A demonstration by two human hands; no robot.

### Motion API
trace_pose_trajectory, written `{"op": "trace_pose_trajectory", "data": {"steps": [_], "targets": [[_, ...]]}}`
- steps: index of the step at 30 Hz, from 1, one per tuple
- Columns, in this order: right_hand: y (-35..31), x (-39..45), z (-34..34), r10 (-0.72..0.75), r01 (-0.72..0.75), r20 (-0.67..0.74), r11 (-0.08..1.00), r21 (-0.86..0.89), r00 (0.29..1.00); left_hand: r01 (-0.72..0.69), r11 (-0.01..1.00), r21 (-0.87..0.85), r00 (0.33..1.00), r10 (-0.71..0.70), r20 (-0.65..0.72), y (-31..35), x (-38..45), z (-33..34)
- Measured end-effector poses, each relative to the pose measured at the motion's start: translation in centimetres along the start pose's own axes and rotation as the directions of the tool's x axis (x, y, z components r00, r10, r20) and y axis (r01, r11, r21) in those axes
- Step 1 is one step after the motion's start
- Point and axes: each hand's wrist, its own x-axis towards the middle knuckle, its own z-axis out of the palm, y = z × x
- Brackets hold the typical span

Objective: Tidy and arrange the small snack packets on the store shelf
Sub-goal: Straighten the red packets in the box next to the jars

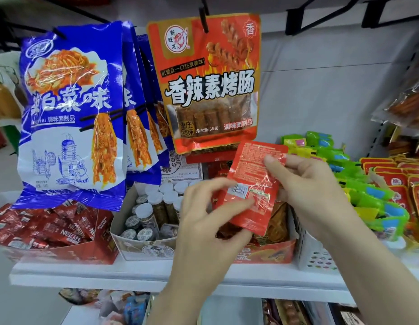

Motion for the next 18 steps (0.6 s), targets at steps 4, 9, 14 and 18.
{"op": "trace_pose_trajectory", "data": {"steps": [4,9,14,18], "targets": [[-0.62,0.24,-0.70,0.011,-0.007,-0.036,0.993,0.122,0.999,0.455,0.818,-0.353,0.890,-0.412,0.194,-0.19,0.09,-0.99],[-0.58,0.36,-0.72,0.043,-0.042,0.002,0.982,0.184,0.999,0.590,0.503,-0.632,0.777,-0.568,0.273,-0.08,0.65,-1.00],[-0.11,0.36,-0.63,0.054,-0.068,0.073,0.974,0.214,0.996,0.561,0.366,-0.743,0.764,-0.576,0.293,0.08,0.60,-0.95],[0.15,-0.03,-0.09,0.040,-0.051,0.088,0.991,0.121,0.995,0.499,0.494,-0.712,0.813,-0.551,0.187,0.73,0.68,-0.61]]}}
